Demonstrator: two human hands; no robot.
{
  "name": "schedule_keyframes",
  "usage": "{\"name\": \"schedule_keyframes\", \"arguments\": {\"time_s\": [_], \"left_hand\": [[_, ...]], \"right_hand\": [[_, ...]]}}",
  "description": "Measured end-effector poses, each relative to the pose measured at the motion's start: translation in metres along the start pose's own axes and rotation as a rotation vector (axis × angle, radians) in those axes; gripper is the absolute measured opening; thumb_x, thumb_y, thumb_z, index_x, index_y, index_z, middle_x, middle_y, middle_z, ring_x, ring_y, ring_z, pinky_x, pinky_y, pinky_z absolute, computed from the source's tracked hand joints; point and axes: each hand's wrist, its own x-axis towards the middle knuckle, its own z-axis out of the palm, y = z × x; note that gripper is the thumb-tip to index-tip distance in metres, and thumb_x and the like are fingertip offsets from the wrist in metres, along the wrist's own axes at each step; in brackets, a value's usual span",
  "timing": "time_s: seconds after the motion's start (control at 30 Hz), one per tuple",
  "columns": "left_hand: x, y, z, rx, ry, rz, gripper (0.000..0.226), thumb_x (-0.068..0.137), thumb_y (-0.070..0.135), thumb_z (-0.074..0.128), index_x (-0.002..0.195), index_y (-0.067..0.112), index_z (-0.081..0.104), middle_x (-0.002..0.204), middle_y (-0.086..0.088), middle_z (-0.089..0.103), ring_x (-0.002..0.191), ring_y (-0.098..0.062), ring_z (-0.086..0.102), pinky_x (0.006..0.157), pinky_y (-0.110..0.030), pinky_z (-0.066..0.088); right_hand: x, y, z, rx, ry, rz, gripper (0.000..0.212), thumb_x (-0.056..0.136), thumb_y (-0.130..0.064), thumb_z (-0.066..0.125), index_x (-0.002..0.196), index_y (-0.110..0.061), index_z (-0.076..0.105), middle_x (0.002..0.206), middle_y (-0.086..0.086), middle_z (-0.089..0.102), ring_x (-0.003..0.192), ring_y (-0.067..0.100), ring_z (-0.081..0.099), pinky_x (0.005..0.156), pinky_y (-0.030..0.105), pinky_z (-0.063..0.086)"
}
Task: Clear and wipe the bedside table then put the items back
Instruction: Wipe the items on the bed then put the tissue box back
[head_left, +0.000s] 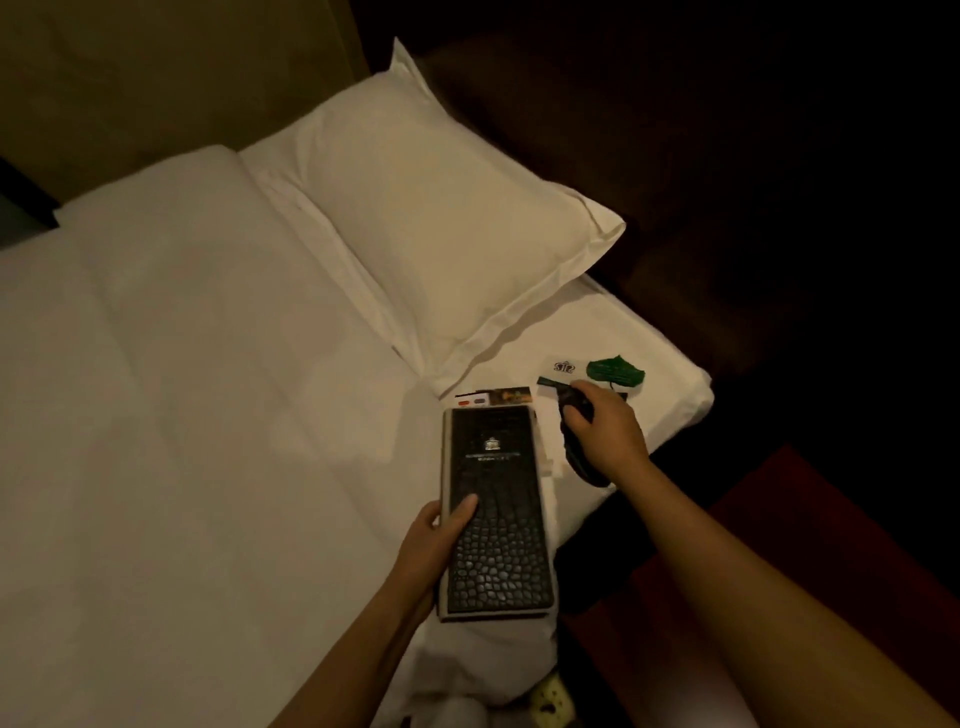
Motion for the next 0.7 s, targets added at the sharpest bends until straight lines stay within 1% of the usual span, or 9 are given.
{"name": "schedule_keyframes", "arguments": {"time_s": [0.13, 0.2, 0.3, 0.37, 0.43, 0.53, 0.63, 0.67, 0.7], "left_hand": [[0.039, -0.007, -0.035, -0.023, 0.115, -0.036, 0.036, 0.082, 0.028, 0.068, 0.110, 0.008, 0.057, 0.101, -0.013, 0.069, 0.077, -0.016, 0.070, 0.054, -0.020, 0.055], [0.064, -0.008, -0.050, -0.017, 0.129, -0.067, 0.035, 0.083, 0.028, 0.067, 0.109, 0.008, 0.056, 0.105, -0.018, 0.067, 0.081, -0.020, 0.068, 0.061, -0.027, 0.055], [0.097, -0.007, -0.067, 0.044, 0.136, -0.116, 0.043, 0.083, 0.030, 0.067, 0.116, 0.006, 0.053, 0.115, -0.022, 0.064, 0.092, -0.031, 0.066, 0.079, -0.037, 0.054], [0.115, -0.005, -0.078, 0.117, 0.138, -0.144, 0.049, 0.083, 0.030, 0.068, 0.121, 0.005, 0.052, 0.119, -0.022, 0.062, 0.095, -0.032, 0.063, 0.084, -0.038, 0.052], [0.127, 0.002, -0.084, 0.231, 0.146, -0.152, 0.046, 0.083, 0.028, 0.067, 0.121, 0.005, 0.055, 0.120, -0.022, 0.062, 0.094, -0.031, 0.062, 0.085, -0.037, 0.051], [0.134, 0.017, -0.084, 0.517, 0.254, -0.080, 0.045, 0.087, 0.021, 0.062, 0.128, 0.006, 0.051, 0.125, -0.021, 0.061, 0.102, -0.032, 0.061, 0.089, -0.038, 0.049], [0.133, 0.035, -0.064, 0.625, 0.254, 0.160, 0.039, 0.086, 0.015, 0.061, 0.123, 0.010, 0.055, 0.119, -0.014, 0.065, 0.100, -0.025, 0.062, 0.074, -0.024, 0.047], [0.134, 0.039, -0.053, 0.638, 0.221, 0.221, 0.038, 0.086, 0.014, 0.061, 0.124, 0.010, 0.056, 0.120, -0.011, 0.065, 0.104, -0.025, 0.062, 0.078, -0.023, 0.047], [0.135, 0.043, -0.041, 0.648, 0.182, 0.242, 0.039, 0.088, 0.014, 0.059, 0.126, 0.010, 0.054, 0.123, -0.011, 0.062, 0.111, -0.027, 0.059, 0.087, -0.028, 0.048]], "right_hand": [[0.005, 0.020, 0.016, 0.042, -0.024, 0.106, 0.040, 0.090, -0.019, 0.053, 0.129, -0.010, 0.050, 0.127, 0.020, 0.056, 0.116, 0.035, 0.051, 0.099, 0.038, 0.041], [0.009, 0.026, 0.021, 0.043, -0.027, 0.144, 0.041, 0.090, -0.019, 0.053, 0.130, -0.009, 0.048, 0.127, 0.020, 0.056, 0.116, 0.035, 0.051, 0.100, 0.038, 0.040], [0.016, 0.033, 0.027, 0.013, -0.050, 0.186, 0.041, 0.091, -0.019, 0.052, 0.131, -0.007, 0.047, 0.127, 0.021, 0.056, 0.117, 0.035, 0.050, 0.101, 0.040, 0.039], [0.021, 0.036, 0.031, -0.013, -0.074, 0.209, 0.042, 0.092, -0.020, 0.051, 0.132, -0.007, 0.045, 0.129, 0.020, 0.054, 0.119, 0.036, 0.048, 0.103, 0.041, 0.039], [0.026, 0.038, 0.035, -0.020, -0.082, 0.232, 0.043, 0.092, -0.020, 0.050, 0.133, -0.008, 0.044, 0.131, 0.020, 0.053, 0.120, 0.035, 0.047, 0.103, 0.041, 0.037], [0.030, 0.039, 0.042, -0.019, -0.070, 0.255, 0.042, 0.092, -0.020, 0.051, 0.132, -0.008, 0.045, 0.128, 0.021, 0.055, 0.118, 0.035, 0.047, 0.101, 0.040, 0.038], [0.033, 0.039, 0.047, -0.003, -0.069, 0.288, 0.042, 0.092, -0.020, 0.051, 0.132, -0.008, 0.045, 0.127, 0.021, 0.055, 0.117, 0.035, 0.048, 0.100, 0.040, 0.039], [0.033, 0.039, 0.049, 0.009, -0.067, 0.302, 0.043, 0.092, -0.021, 0.051, 0.132, -0.009, 0.044, 0.127, 0.021, 0.055, 0.117, 0.035, 0.047, 0.100, 0.041, 0.038], [0.032, 0.039, 0.050, 0.025, -0.060, 0.320, 0.044, 0.092, -0.021, 0.052, 0.134, -0.009, 0.043, 0.129, 0.021, 0.053, 0.119, 0.035, 0.047, 0.101, 0.041, 0.038]]}}
